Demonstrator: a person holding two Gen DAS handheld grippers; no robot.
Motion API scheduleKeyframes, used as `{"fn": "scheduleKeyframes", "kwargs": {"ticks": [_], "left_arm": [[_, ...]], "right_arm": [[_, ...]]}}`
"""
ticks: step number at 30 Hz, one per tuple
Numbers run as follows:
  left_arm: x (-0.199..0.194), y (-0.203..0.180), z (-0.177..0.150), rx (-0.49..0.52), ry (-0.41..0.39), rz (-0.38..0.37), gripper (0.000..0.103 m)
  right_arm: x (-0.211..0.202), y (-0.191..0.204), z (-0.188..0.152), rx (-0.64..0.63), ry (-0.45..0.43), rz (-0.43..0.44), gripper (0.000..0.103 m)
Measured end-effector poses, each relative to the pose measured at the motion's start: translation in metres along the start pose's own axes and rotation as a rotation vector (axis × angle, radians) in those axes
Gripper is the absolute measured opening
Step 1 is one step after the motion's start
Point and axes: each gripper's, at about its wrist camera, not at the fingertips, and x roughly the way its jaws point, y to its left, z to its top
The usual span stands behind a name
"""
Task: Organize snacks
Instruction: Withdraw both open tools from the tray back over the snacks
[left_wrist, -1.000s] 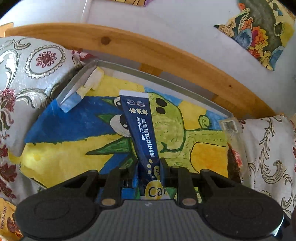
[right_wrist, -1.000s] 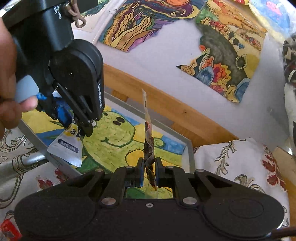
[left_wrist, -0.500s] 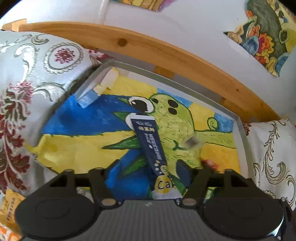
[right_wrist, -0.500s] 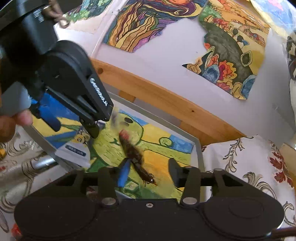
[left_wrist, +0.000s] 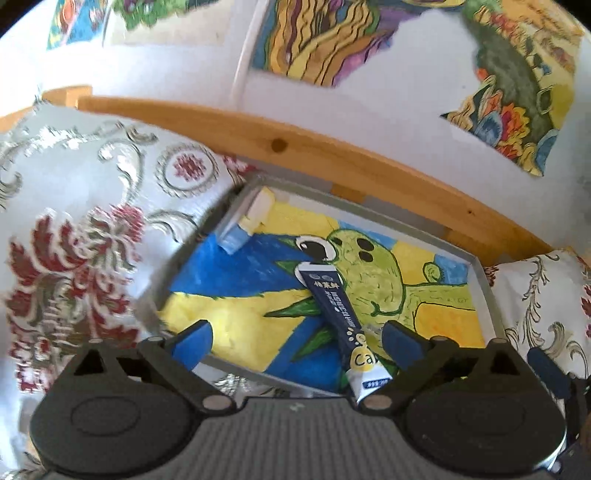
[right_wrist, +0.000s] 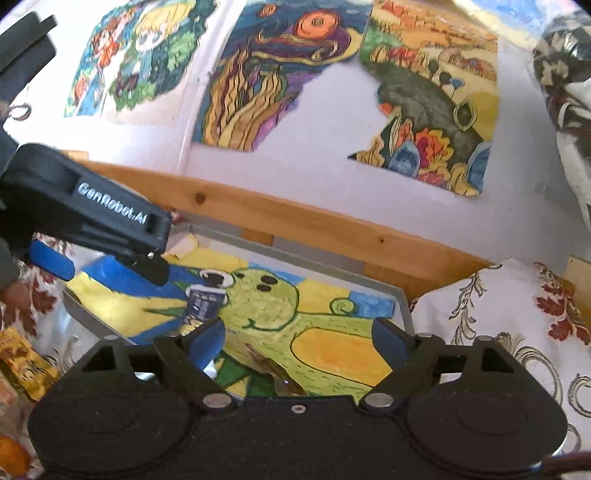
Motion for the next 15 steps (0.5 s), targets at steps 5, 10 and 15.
{"fn": "scheduleKeyframes", "kwargs": {"ticks": [5,10,15], "left_arm": [[-0.031,0.008,-0.010,0.025,-0.066,0.004,0.102],[-0.060,0.020,-0.023,0.030,-0.113,0.027,0.102],[-0.087,0.031,-0.036,0.046,-0.148,0.041,0.102]], "right_arm": [[-0.032,0.003,0.003,0.005,-0.062,-0.001,0.099],[-0.064,-0.001,0.008,0.056,-0.097,0.013,0.102],[-0.095,-0.001,0.009,0.096,-0.120,0.021,0.102]]}}
